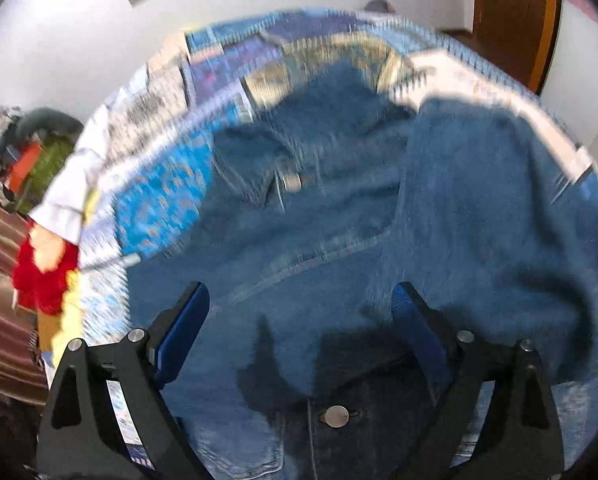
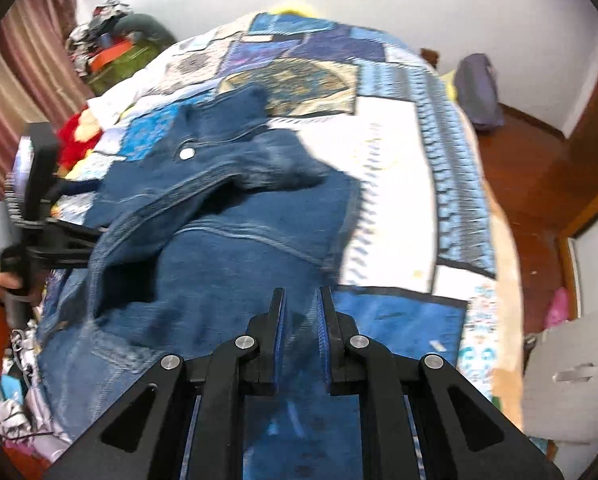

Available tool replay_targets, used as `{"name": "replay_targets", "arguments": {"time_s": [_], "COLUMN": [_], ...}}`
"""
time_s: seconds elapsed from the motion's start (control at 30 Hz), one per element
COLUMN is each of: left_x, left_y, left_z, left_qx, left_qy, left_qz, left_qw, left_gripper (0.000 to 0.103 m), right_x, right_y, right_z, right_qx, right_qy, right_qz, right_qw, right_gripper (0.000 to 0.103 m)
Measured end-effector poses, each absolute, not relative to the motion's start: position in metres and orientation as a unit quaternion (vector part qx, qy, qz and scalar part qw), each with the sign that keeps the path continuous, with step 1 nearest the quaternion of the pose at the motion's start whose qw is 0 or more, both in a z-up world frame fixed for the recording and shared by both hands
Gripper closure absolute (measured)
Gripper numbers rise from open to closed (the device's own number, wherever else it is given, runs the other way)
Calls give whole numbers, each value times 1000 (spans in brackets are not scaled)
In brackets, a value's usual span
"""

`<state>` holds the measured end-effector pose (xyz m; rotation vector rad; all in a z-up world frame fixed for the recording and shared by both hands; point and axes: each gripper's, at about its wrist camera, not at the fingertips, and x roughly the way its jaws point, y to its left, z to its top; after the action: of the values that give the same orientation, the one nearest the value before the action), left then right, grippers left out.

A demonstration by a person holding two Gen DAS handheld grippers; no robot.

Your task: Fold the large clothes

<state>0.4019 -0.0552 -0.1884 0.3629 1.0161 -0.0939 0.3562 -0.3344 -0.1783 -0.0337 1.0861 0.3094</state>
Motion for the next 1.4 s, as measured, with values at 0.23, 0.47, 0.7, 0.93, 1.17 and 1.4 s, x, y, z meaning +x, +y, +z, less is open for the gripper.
{"name": "replay_targets", "arguments": {"time_s": [0.23, 0.47, 0.7, 0.93, 1.17, 1.4], "left_x": [412, 433, 463, 466, 463, 433], "left_y": [-99, -167, -194, -182, -139, -59], "left_z": [-132, -156, -216, -224, -163, -76], "left_qx": [139, 186, 243, 232, 194, 127], "left_qy": [445, 459, 513, 505, 443, 348], "left_qz": [-119, -161, -143, -120, -88, -50], "left_qw": [877, 853, 811, 823, 871, 928], "left_gripper": [9, 9, 30, 88, 96, 96], "right_x": [374, 370, 363, 359, 362, 364], "right_y": [-336, -321, -338, -348, -354, -344], "right_z": [-202, -246, -249, -249, -248, -243], "right_qx": [33, -16, -6, -24, 6, 6], "right_qy": [529, 540, 542, 533, 551, 556], "right_qz": [156, 164, 166, 136, 134, 134], "right_qw": [833, 826, 823, 835, 824, 820], "right_gripper": [93, 93, 92, 54, 51, 51]}}
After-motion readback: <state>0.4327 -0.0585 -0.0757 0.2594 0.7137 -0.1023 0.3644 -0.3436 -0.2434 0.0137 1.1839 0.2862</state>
